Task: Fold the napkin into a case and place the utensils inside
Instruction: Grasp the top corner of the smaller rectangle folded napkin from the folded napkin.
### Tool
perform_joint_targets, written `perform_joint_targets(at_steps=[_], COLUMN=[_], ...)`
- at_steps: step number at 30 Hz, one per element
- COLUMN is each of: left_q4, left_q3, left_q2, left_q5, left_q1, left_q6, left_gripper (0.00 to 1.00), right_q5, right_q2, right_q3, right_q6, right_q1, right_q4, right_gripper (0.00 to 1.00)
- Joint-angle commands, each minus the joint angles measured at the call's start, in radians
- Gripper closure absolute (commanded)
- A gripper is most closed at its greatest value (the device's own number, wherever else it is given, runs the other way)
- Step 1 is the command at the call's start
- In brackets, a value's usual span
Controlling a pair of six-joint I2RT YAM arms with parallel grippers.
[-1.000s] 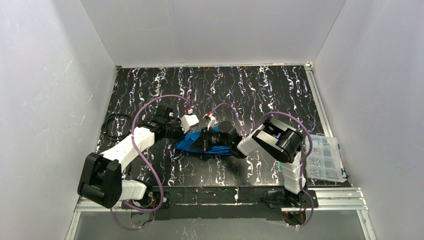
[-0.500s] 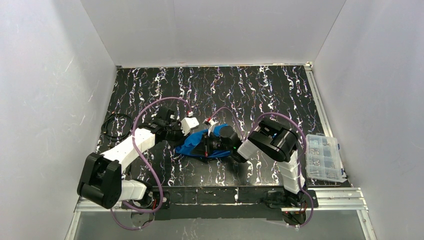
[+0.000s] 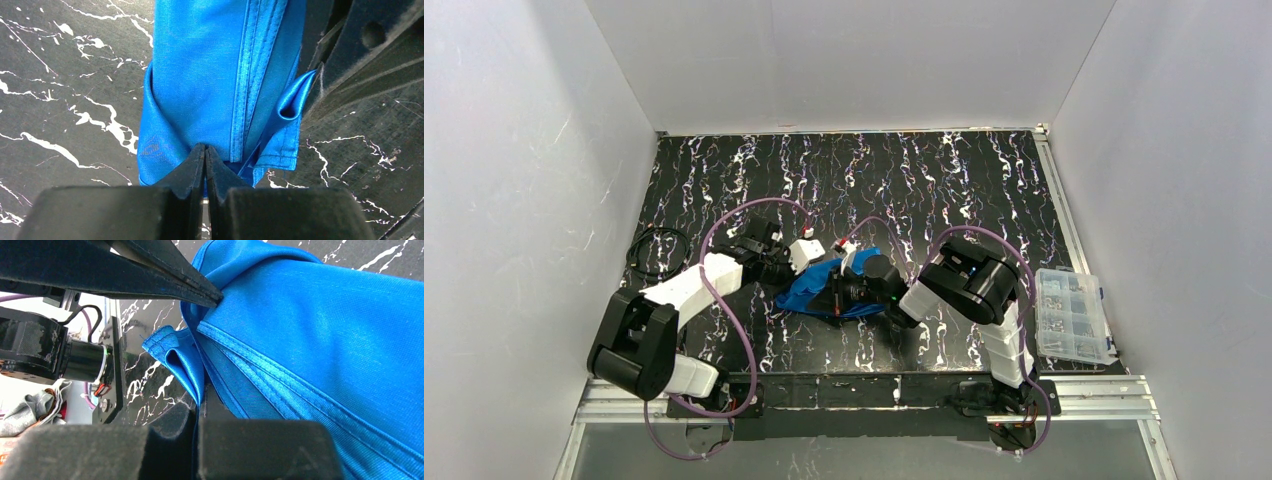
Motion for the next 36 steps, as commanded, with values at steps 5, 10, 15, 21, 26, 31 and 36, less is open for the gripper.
perform_joint_targets(at_steps=[5, 10, 15, 21, 26, 31, 36], left_q4=[0.017, 0.023, 0.054, 0.097, 0.132, 0.034, -0.003], left_q3=[0.005, -0.032, -0.083, -0.103, -0.06, 0.042, 0.047], left_q2=[-0.005, -0.065, -0.103, -0.103, -0.094, -0.093, -0.149], left_q5=[0.011, 0.078, 0.073, 0.008, -0.049, -0.008, 0.061], left_q1=[-0.005, -0.006, -0.017, -0.019, -0.019, -0.02, -0.019], left_q6=[-0.04, -0.025, 0.035, 0.054, -0.013, -0.084, -0.082], left_gripper=[1.0, 1.0, 1.0, 1.0, 0.97, 0.83, 0.72], right_q5=[0.005, -0.028, -0.082, -0.116, -0.12, -0.135, -0.158], right_q2=[-0.061, -0.055, -0.03, -0.024, -0.027, -0.001, 0.042], right_q3=[0.063, 0.092, 0.13, 0.151, 0.142, 0.15, 0.168], right_q6=[-0.013, 0.066, 0.119, 0.146, 0.137, 0.144, 0.172], right_q1=[0.003, -0.031, -0.055, -0.065, -0.065, -0.065, -0.065], right_q4=[-0.166, -0.212, -0.222, -0.263, -0.264, -0.261, -0.246], right_gripper=[0.99, 0.99, 0.99, 0.99, 0.99, 0.99, 0.99])
